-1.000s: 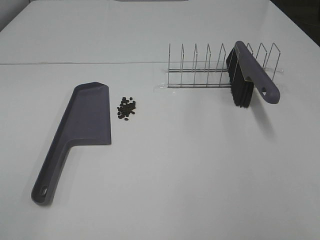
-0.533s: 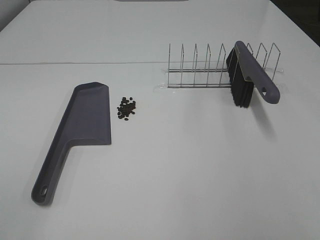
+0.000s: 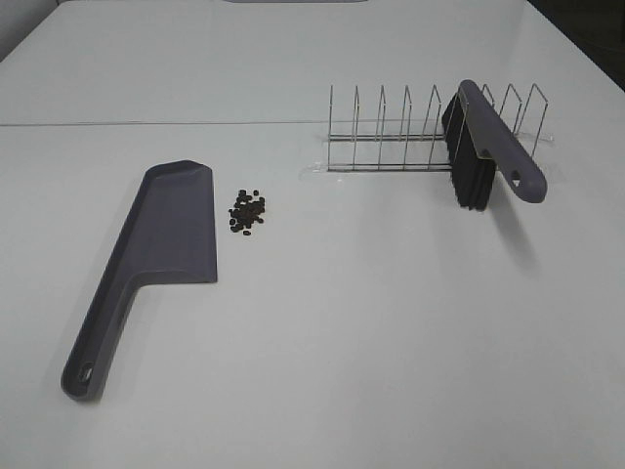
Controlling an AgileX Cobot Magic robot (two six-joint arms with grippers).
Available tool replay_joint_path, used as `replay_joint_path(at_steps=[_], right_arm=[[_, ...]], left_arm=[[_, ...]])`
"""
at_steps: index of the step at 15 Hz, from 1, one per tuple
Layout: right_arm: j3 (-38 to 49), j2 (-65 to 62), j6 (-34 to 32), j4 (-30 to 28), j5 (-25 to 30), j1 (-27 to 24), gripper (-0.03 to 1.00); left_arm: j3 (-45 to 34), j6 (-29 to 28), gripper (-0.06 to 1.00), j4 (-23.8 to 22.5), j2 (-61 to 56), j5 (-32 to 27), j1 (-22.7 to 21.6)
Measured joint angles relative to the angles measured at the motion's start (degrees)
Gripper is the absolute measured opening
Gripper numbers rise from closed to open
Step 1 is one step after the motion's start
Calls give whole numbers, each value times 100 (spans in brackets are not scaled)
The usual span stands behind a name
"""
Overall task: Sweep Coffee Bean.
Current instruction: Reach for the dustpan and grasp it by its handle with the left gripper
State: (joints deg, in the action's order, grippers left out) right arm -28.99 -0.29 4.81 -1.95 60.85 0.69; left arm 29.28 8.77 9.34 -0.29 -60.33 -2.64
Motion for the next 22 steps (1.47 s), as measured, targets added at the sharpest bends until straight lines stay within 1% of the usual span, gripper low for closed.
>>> replay_joint_path(at_steps=[10,13,14,15,16,18,22], right_arm=[[0,0,0,0,0,0,68],[0,0,0,0,0,0,68],[0,0,0,0,0,0,68],[0,0,0,0,0,0,68],[0,0,0,0,0,0,68],[0,0,0,0,0,0,68],[0,0,0,0,0,0,68]], left_arm=[[23,-6,81,17,52,57,0],[195,-6,81,29,659,544,0],[275,-6,81,29,1020,814,0],[493,-6,81,46,1965,1329,0],[573,-6,81,46,2240,1427,0],[905,-6,81,46,3254,1621,0],[1719,-6,80,97,5254,1673,0]])
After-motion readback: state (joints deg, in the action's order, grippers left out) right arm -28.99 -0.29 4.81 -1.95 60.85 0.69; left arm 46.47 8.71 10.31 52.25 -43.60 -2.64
